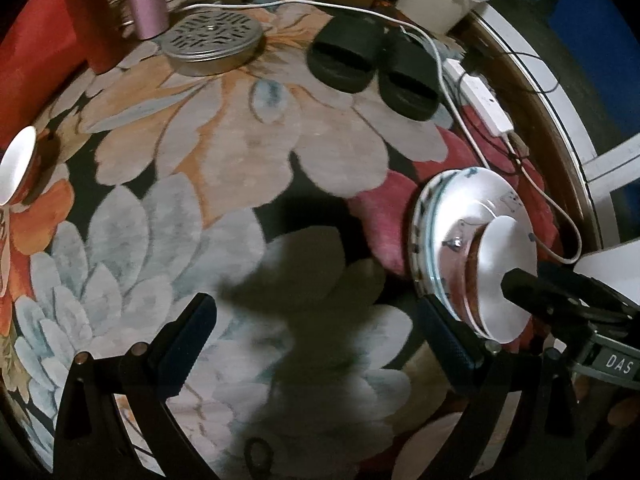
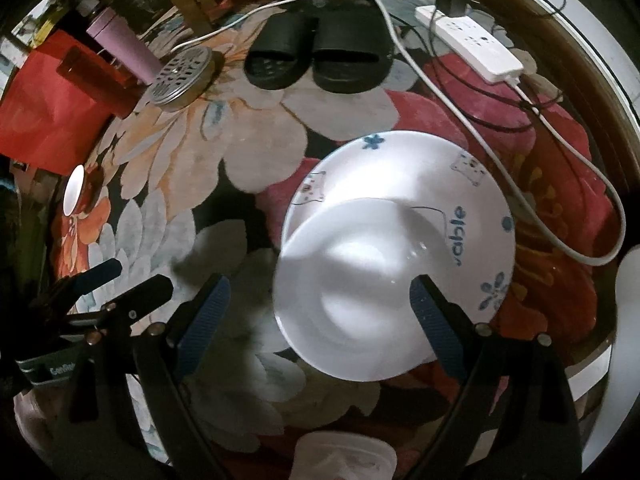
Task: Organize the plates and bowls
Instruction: 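Withdraw both grippers from the stacked bowls, then move both grippers to the last white bowl beside the red bag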
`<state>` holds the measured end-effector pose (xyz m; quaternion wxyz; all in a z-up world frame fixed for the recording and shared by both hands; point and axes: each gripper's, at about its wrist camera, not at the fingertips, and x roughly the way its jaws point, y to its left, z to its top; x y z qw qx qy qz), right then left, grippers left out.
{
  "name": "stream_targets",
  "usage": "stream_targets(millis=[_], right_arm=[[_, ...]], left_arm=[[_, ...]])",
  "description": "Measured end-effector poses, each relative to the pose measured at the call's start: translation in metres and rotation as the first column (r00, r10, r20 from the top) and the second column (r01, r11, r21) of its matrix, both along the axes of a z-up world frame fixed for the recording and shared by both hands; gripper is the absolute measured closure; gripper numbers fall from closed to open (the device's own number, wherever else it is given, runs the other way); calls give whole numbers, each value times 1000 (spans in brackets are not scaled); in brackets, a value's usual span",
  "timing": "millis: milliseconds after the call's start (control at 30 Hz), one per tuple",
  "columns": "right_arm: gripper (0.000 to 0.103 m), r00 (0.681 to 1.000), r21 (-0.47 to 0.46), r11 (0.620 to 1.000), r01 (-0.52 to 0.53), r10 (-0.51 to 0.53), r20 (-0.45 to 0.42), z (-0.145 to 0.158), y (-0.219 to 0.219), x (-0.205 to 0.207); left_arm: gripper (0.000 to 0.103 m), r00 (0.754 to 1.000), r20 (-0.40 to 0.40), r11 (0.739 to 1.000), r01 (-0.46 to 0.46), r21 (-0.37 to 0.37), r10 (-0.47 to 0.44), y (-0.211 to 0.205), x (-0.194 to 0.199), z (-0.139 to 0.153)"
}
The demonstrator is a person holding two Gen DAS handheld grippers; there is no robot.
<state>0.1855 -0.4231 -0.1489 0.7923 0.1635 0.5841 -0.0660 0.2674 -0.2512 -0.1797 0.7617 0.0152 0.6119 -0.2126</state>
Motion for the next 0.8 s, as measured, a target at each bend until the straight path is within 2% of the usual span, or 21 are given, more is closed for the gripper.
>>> stream_targets(millis=[800], right_arm=[[11,993,-2,994,-110,110,31,0,55,25]], left_arm=[[2,994,9,993,-111,38,111,75,15,-9]])
